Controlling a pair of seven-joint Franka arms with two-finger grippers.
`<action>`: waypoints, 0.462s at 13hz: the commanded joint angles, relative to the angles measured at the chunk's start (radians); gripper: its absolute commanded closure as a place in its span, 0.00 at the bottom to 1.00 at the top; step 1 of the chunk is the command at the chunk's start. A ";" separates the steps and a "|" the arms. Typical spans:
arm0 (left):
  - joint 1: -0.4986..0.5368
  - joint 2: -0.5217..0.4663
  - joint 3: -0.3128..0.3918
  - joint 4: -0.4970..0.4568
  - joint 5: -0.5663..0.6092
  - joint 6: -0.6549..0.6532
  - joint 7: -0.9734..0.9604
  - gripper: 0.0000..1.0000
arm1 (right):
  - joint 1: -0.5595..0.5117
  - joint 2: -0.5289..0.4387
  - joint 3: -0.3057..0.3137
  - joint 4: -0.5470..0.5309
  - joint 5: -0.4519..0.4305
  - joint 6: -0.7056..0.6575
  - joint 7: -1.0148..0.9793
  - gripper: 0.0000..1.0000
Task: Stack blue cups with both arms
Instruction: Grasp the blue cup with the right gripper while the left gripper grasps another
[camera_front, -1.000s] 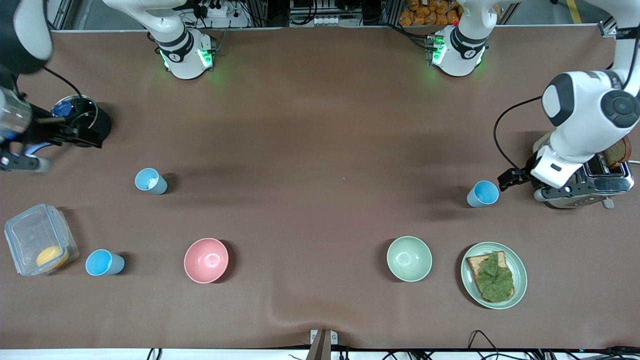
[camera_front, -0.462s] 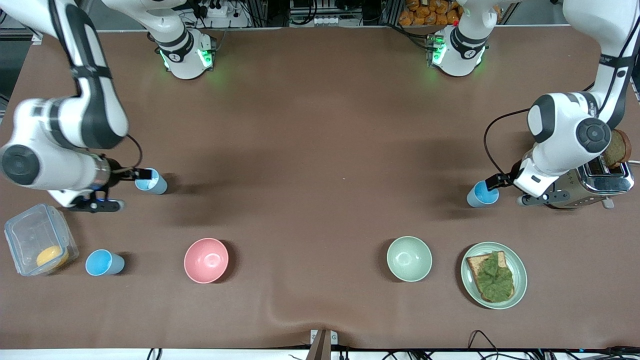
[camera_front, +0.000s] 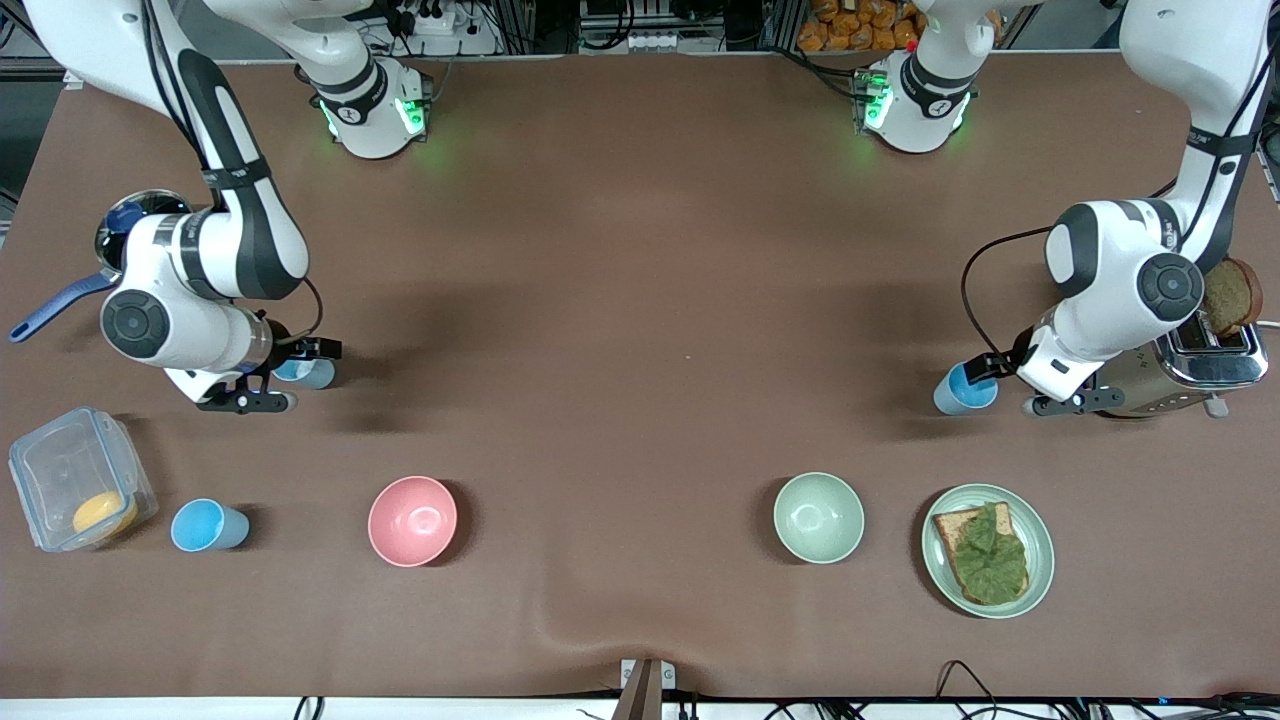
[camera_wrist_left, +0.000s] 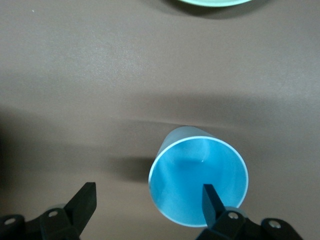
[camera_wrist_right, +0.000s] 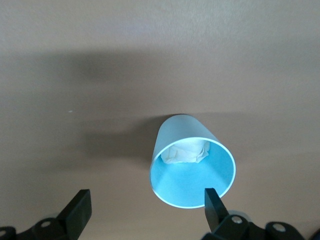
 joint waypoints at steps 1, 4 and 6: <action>0.009 0.029 -0.015 0.011 0.016 0.027 0.015 0.32 | -0.001 0.030 -0.004 -0.003 0.013 0.020 0.001 0.00; 0.006 0.032 -0.019 0.014 0.016 0.032 0.015 0.70 | -0.007 0.056 -0.004 -0.003 0.013 0.040 0.001 0.44; 0.005 0.025 -0.022 0.016 0.013 0.032 0.011 1.00 | -0.004 0.067 -0.004 0.000 0.013 0.031 0.000 1.00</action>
